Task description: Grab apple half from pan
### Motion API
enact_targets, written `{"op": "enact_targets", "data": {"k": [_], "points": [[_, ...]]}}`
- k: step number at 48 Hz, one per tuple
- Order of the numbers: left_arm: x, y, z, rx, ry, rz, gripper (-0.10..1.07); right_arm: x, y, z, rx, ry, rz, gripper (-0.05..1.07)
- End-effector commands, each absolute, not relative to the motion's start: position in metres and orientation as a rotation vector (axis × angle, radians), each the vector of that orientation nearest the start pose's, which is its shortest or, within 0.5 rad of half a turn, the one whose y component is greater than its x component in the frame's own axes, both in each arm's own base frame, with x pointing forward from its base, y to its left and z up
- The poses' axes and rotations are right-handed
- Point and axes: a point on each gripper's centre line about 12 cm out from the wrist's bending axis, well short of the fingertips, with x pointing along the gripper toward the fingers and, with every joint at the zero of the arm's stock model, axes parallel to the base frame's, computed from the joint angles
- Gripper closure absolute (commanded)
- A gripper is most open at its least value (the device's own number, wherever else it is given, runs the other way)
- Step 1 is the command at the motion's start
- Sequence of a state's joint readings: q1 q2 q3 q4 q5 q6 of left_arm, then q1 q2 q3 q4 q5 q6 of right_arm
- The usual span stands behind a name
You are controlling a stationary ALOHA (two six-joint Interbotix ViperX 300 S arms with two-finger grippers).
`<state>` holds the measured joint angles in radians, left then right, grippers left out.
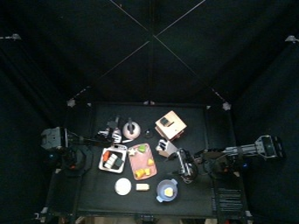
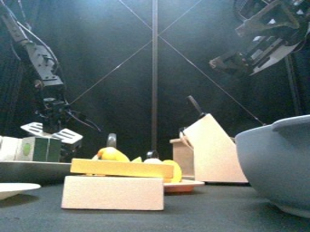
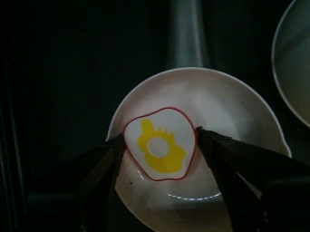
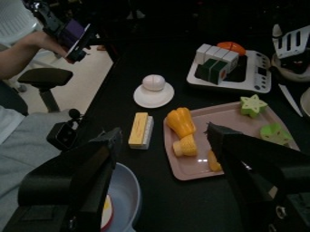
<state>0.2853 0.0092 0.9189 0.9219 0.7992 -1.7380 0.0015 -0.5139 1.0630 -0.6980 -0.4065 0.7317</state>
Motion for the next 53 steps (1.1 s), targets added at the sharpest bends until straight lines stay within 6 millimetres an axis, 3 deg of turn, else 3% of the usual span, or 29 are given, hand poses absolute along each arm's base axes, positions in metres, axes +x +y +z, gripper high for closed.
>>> {"op": "enact_targets", "data": {"k": [1, 16, 26, 38, 53], "points": [[0.223, 0.137, 0.092, -0.517, 0.979, 1.369, 0.05, 0.276, 0.029, 0.246, 0.101, 0.206, 0.248, -0.01], [0.222, 0.137, 0.091, -0.518, 0.983, 1.370, 0.21, 0.275, 0.029, 0.246, 0.101, 0.206, 0.248, -0.01], [0.223, 0.136, 0.100, -0.526, 0.952, 1.354, 0.21, 0.275, 0.029, 0.245, 0.102, 0.207, 0.248, -0.01], [0.231, 0.121, 0.127, -0.509, 0.874, 1.287, 0.21, 0.275, 0.029, 0.245, 0.103, 0.207, 0.247, -0.01], [0.226, 0.113, 0.129, -0.480, 0.882, 1.278, 0.21, 0.275, 0.028, 0.244, 0.102, 0.210, 0.243, -0.01]]}}
